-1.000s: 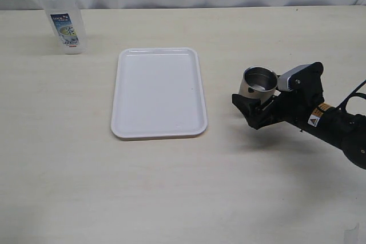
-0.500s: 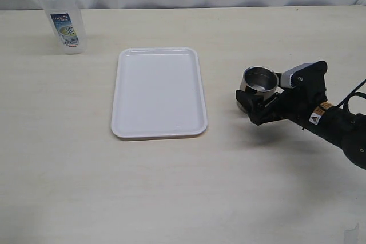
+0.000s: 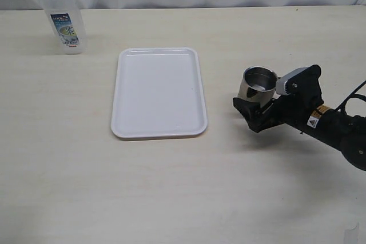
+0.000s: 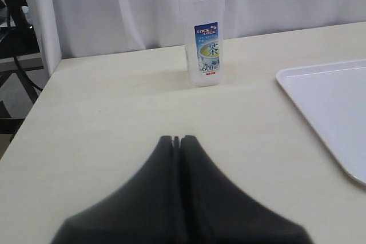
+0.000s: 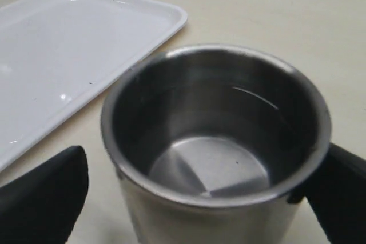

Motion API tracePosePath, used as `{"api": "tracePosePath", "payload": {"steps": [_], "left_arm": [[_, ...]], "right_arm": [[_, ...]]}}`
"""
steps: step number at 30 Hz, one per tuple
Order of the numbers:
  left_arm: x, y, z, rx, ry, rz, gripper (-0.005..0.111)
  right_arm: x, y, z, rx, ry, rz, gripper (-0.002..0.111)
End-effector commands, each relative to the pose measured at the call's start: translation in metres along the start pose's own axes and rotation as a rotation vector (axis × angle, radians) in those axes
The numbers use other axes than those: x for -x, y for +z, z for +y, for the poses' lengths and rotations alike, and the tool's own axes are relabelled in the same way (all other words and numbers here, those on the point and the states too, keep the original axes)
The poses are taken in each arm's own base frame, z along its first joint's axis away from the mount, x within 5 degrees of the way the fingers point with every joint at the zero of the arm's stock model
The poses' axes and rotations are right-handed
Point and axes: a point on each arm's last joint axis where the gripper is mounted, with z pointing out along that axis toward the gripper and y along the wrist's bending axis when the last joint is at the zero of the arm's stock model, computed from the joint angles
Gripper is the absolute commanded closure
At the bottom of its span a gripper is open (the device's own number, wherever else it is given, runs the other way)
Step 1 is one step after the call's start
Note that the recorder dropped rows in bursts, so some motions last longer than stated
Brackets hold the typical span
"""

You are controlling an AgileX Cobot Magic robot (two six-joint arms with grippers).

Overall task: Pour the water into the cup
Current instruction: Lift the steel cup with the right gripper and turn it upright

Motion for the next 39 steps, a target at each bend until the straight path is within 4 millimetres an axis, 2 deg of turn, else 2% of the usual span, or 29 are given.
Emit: {"api": "tracePosePath", "payload": {"steps": [1,7,9,16,21,37,38,39], "left_arm": [[-0.0005,0.0001,0.0000,0.001,-0.004,-0.005,0.107],[-0.0005,0.0001,0.0000,0.001,-0.004,-0.005,0.107],[-0.0008,0.0001,-0.0001,0.001,-0.004,-0.002,0.107],[-0.0008,0.0001,-0.0001,0.001,-0.004,-0.002,0.107],[-0.0008,0.0001,-0.0001,0.001,-0.004,-0.002,0.107],[-0.0008,0.0001,-0.0001,0.001,-0.004,-0.002,0.107],[-0.0008,0.0001,-0.0001,0.001,-0.004,-0.002,0.107],[-0.0008,0.0001,-0.0001,0.001,-0.004,-0.002,0.107]], "right_arm": [[0.0006,0.0040,-0.0046,-0.016,-0.018,-0.005,0.015],[0.0021,0.0057,-0.0060,-0.018,-0.022,-0.009,0.015],[0.0021,0.0057,-0.0060,-0.018,-0.022,-0.009,0.019],[0.0021,0.0057,-0.0066,-0.025,-0.019,-0.009,0.056],[0.0019,0.0056,-0.0089,-0.049,-0.008,-0.008,0.073],[0.0056,0.0056,-0.0089,-0.049,-0.009,-0.047,0.076],[0.0058,0.0056,-0.0089,-0.049,-0.009,-0.050,0.077],[0.0060,0.0056,-0.0089,-0.049,-0.011,-0.051,0.085]]}}
